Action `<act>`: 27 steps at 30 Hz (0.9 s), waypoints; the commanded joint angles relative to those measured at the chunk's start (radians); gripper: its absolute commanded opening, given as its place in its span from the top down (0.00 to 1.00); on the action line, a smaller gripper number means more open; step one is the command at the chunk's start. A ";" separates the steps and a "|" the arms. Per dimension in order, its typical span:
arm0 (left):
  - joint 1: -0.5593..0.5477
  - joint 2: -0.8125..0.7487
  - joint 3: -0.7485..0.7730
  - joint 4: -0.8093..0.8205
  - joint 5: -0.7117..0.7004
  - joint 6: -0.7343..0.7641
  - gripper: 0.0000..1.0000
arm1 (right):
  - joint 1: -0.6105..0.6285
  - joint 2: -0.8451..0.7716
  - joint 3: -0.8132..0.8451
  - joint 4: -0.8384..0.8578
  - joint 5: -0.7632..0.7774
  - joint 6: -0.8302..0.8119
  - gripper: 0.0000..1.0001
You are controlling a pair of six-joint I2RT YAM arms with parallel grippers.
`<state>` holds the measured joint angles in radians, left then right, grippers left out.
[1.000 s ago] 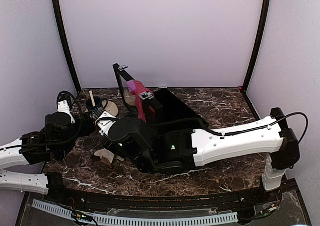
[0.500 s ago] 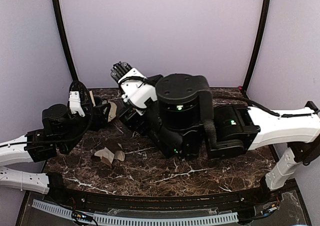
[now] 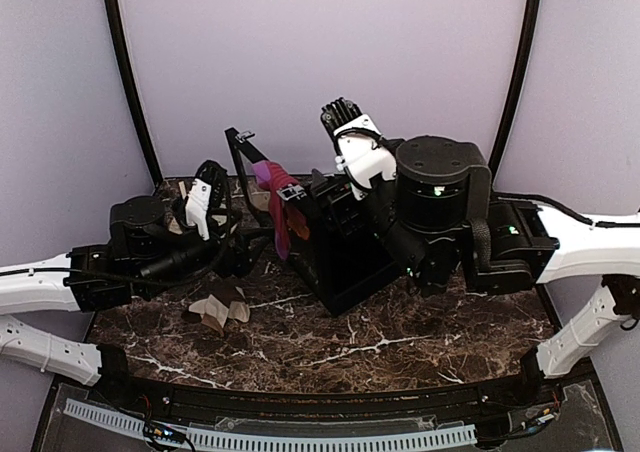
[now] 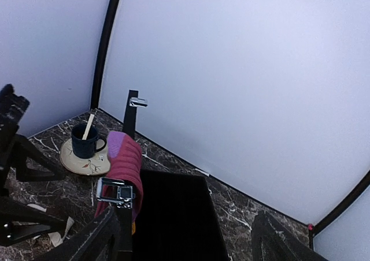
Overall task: Roll the socks
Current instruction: Pick up the sock from the storage box.
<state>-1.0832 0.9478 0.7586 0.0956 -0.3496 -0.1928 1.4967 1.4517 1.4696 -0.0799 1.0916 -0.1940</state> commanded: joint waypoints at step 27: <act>-0.203 0.372 0.073 0.383 -0.741 0.258 0.21 | -0.200 -0.040 -0.065 -0.064 -0.217 0.203 0.22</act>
<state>-1.2850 1.3296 0.8623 0.3634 -1.0386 0.0212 1.3083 1.3979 1.3926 -0.1589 0.8986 -0.0036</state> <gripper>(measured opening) 0.806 0.782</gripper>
